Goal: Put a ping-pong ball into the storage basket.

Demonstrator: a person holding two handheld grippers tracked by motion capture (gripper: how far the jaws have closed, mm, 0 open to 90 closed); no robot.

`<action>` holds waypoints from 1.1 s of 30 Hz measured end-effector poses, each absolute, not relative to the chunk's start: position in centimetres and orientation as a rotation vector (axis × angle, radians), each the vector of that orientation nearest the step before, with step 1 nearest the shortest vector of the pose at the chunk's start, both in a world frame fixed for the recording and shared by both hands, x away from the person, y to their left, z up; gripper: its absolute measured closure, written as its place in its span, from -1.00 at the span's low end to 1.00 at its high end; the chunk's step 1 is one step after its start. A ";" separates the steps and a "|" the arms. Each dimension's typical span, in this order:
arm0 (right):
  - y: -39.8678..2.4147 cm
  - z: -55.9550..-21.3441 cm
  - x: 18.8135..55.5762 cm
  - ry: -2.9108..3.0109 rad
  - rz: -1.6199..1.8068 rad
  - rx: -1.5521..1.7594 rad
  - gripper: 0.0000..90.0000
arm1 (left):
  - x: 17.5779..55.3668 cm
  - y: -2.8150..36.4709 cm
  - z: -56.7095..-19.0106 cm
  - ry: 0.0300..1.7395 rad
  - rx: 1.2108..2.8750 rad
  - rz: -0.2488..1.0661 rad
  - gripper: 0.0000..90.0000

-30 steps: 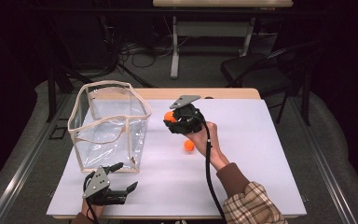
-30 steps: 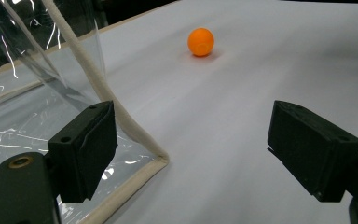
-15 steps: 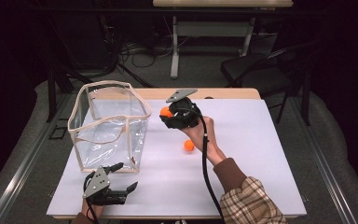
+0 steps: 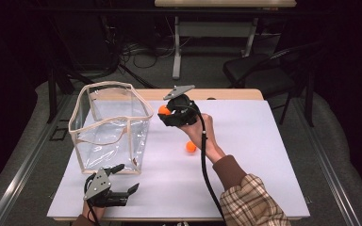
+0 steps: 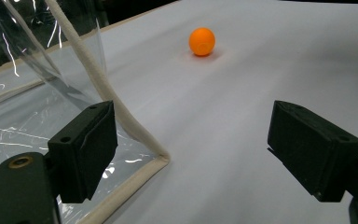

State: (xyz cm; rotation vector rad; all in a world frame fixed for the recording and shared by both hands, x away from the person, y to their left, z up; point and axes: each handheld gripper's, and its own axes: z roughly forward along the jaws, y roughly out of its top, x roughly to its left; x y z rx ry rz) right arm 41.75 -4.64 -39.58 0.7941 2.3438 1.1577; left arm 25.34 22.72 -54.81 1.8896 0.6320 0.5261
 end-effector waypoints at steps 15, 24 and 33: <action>-3.9 -38.7 42.2 2.336 1.145 0.774 0.13 | 25.4 22.7 -54.8 0.627 1.890 0.531 -0.65; -3.3 -38.3 42.4 2.331 1.140 0.763 0.13 | 25.3 22.7 -54.8 0.628 1.886 0.537 -0.65; -2.9 -37.9 42.6 2.329 1.143 0.756 0.13 | 25.3 22.7 -54.8 0.626 1.888 0.533 -0.65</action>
